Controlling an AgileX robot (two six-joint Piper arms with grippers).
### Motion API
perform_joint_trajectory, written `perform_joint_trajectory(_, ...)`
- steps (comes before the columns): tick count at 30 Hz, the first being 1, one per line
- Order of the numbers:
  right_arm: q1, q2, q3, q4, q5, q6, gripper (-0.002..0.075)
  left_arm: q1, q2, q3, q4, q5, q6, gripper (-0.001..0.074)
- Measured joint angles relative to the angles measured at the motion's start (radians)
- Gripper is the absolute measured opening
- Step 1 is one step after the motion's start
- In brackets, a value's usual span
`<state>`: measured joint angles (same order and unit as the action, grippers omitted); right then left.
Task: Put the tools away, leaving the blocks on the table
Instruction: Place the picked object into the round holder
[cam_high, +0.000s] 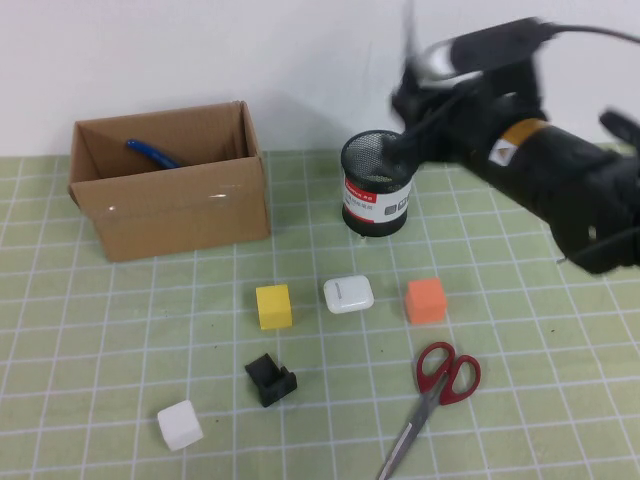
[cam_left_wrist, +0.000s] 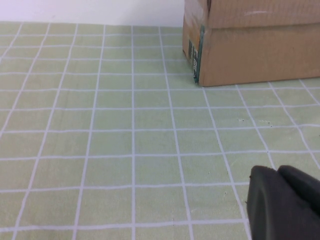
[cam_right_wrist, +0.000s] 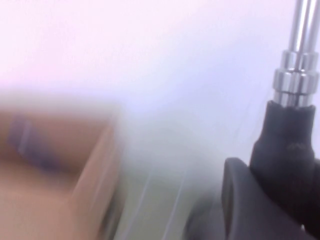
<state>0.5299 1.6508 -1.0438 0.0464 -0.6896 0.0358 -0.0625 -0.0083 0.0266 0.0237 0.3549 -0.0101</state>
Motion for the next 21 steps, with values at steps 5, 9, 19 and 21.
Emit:
perform_joint_trajectory(5,-0.019,0.103,-0.028,-0.034,-0.181,0.013,-0.0006,0.0,0.0,0.0,0.0,0.0,0.0,-0.0004)
perform_joint_trajectory(9,-0.026,0.235,-0.138,-0.032,-0.192,0.013,-0.0006,0.0,0.0,0.0,0.0,0.0,0.0,-0.0004)
perform_joint_trajectory(19,-0.052,0.478,-0.289,-0.029,-0.143,0.07,-0.0006,0.0,0.0,0.0,0.0,0.0,0.0,-0.0004)
perform_joint_trajectory(21,-0.052,0.491,-0.289,-0.034,-0.143,0.074,-0.0006,0.0,0.0,0.0,0.0,0.0,0.0,-0.0004)
